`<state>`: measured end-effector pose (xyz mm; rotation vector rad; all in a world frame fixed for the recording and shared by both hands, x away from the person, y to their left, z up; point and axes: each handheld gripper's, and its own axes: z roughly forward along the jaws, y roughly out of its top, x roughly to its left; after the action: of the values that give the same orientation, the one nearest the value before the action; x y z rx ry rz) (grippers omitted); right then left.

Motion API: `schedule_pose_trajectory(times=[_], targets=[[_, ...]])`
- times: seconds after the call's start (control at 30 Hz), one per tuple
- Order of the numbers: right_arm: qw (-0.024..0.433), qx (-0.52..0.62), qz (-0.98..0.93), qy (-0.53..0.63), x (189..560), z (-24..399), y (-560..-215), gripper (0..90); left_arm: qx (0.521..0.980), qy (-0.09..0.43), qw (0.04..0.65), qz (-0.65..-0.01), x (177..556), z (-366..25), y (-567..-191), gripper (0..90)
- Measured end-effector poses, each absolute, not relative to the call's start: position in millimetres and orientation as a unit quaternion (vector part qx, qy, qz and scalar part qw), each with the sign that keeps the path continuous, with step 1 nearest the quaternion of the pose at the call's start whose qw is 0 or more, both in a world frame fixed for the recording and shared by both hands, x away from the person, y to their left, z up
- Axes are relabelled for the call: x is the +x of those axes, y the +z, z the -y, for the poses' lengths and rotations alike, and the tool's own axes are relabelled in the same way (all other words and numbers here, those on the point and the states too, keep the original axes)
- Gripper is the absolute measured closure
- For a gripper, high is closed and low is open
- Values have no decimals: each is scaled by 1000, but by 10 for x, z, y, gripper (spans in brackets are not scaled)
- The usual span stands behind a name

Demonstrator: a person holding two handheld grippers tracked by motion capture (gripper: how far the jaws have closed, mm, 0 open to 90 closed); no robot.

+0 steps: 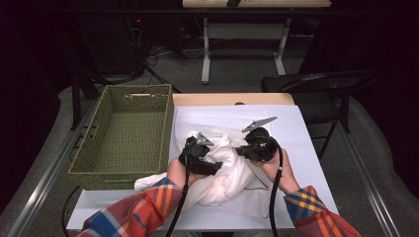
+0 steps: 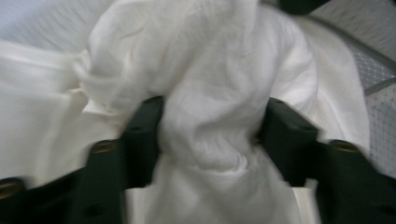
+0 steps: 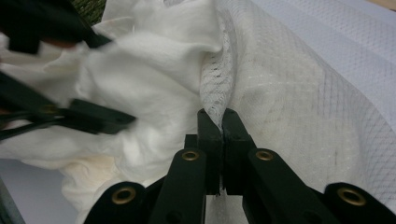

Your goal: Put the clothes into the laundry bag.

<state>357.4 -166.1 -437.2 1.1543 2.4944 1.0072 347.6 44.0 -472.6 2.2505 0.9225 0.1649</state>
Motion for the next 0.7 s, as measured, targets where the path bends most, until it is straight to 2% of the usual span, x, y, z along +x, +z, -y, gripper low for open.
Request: schedule_pose_trajectory(times=[0.1,0.2,0.43,0.5,0.57,0.63,0.7], targets=[[109,390,-845,348,3553,1653,-4341,891,866,34,345,-361,3525,-381,-4870,675],[111,383,-844,360,3525,1641,-4293,894,860,18,354,-366,3531,-333,-4936,761],[114,365,-839,386,3426,1612,-4124,895,845,25,385,-370,3586,-198,-4977,773],[111,368,-841,381,3440,1619,-4151,894,849,23,381,-366,3597,-201,-4979,755],[108,372,-845,368,3474,1633,-4225,890,851,12,380,-362,3586,-246,-4939,682],[102,372,-851,357,3493,1644,-4267,887,861,21,374,-344,3533,-318,-4856,581],[105,374,-850,357,3504,1657,-4277,878,867,35,367,-335,3461,-421,-4753,441]])
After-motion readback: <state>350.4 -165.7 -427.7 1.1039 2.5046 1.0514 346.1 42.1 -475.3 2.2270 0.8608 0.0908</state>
